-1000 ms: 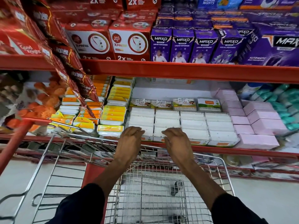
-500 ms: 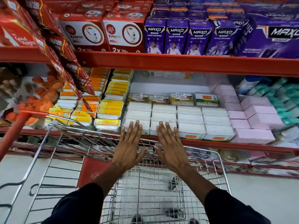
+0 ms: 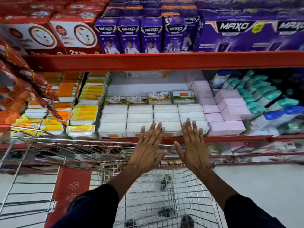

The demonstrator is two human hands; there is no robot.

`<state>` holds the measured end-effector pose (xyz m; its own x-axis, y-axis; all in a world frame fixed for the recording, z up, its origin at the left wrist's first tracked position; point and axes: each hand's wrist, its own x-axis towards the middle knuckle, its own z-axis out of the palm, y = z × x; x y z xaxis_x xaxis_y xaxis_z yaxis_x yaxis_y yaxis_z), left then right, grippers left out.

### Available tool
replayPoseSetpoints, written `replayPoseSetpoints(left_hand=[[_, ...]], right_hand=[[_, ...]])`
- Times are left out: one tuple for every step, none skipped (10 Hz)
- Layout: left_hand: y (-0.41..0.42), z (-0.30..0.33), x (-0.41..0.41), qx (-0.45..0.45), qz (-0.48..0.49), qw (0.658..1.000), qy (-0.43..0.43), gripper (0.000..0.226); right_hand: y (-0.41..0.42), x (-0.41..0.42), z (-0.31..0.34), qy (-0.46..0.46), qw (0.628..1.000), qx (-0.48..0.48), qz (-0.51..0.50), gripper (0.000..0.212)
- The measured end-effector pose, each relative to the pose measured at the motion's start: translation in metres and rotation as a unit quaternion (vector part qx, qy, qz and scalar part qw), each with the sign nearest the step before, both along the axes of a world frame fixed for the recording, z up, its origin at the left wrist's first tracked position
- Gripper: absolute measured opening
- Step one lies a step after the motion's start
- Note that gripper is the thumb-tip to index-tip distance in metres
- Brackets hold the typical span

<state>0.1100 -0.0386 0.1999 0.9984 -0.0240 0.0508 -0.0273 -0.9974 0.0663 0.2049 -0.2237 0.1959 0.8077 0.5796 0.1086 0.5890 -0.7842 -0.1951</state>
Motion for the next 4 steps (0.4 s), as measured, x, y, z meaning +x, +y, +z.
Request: replayPoseSetpoints(left_hand=[[-0.006,-0.006,0.007,0.004,0.0,1.0,0.012,0.076],[-0.008,-0.014,0.009,0.017,0.01,1.0,0.018,0.077],[-0.009,-0.004,0.009,0.013,0.017,0.999,0.034,0.077],[-0.015,0.014,0.004,0.006,0.031,0.999,-0.009,0.078]], right_hand=[[-0.002,0.006,-0.005,0.01,1.0,-0.007,0.01,0.076],[-0.004,0.007,-0.01,0.011,1.0,-0.006,0.013,0.077],[-0.002,0.006,-0.003,0.009,1.0,-0.013,0.016,0.077],[-0.003,0.001,0.011,-0.007,1.0,0.011,0.018,0.078]])
